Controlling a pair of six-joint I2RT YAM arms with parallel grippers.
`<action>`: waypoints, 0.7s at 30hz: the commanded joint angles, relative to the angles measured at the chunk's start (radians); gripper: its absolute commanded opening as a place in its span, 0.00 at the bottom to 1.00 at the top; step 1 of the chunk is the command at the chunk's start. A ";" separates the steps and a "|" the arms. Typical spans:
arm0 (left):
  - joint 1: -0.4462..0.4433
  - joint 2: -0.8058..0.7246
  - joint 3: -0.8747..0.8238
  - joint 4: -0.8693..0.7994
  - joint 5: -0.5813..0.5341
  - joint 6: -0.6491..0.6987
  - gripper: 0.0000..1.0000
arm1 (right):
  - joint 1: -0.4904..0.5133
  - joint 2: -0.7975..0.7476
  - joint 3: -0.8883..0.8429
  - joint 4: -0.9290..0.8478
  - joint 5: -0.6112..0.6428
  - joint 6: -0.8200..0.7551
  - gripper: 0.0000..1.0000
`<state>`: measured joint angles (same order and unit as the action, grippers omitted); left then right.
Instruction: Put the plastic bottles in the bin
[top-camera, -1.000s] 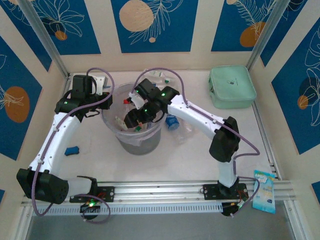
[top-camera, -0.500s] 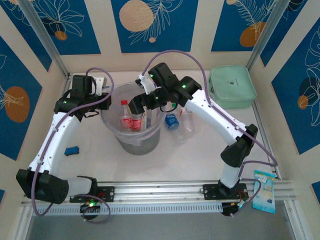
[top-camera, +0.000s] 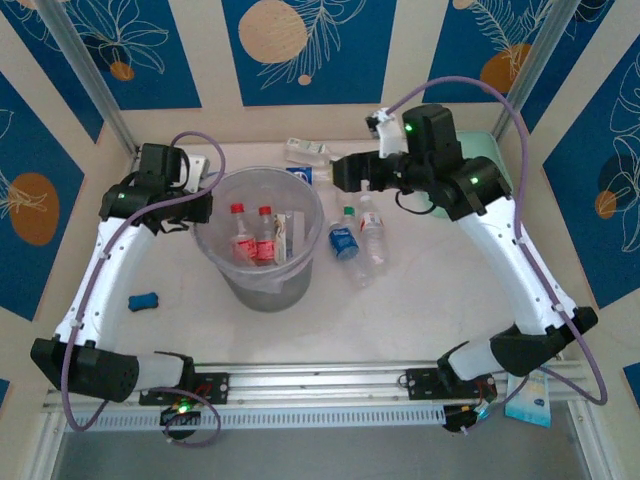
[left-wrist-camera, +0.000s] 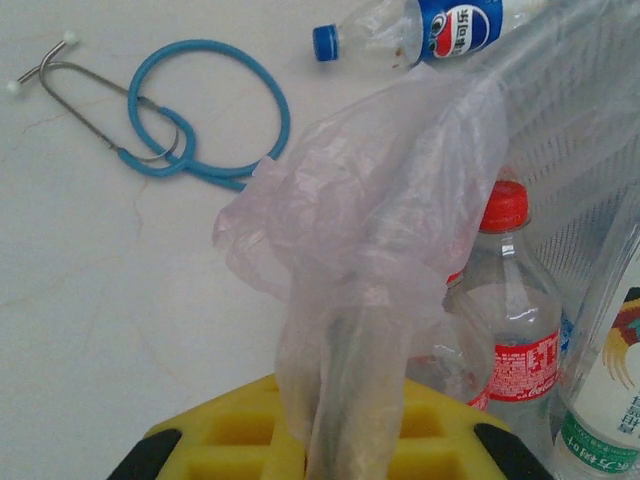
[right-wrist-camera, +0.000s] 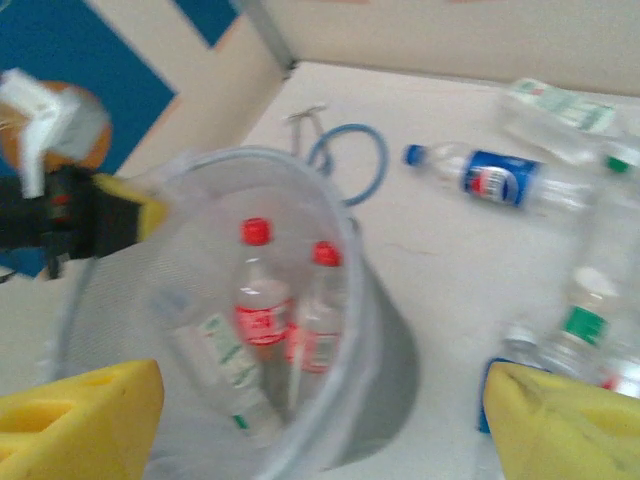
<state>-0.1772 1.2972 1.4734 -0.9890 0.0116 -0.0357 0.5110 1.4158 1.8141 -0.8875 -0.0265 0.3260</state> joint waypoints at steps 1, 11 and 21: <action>0.033 -0.008 0.029 -0.070 -0.035 0.053 0.00 | -0.060 0.008 -0.072 -0.056 0.071 0.004 0.85; 0.180 -0.041 -0.056 -0.041 0.158 0.013 0.00 | -0.188 0.107 -0.208 0.074 0.107 -0.016 0.86; 0.234 -0.025 -0.027 -0.049 0.190 0.014 0.00 | -0.191 0.545 0.098 0.124 0.046 -0.061 0.81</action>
<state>0.0418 1.2659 1.4292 -1.0107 0.1738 -0.0273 0.3157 1.9110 1.8229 -0.7437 0.0555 0.2653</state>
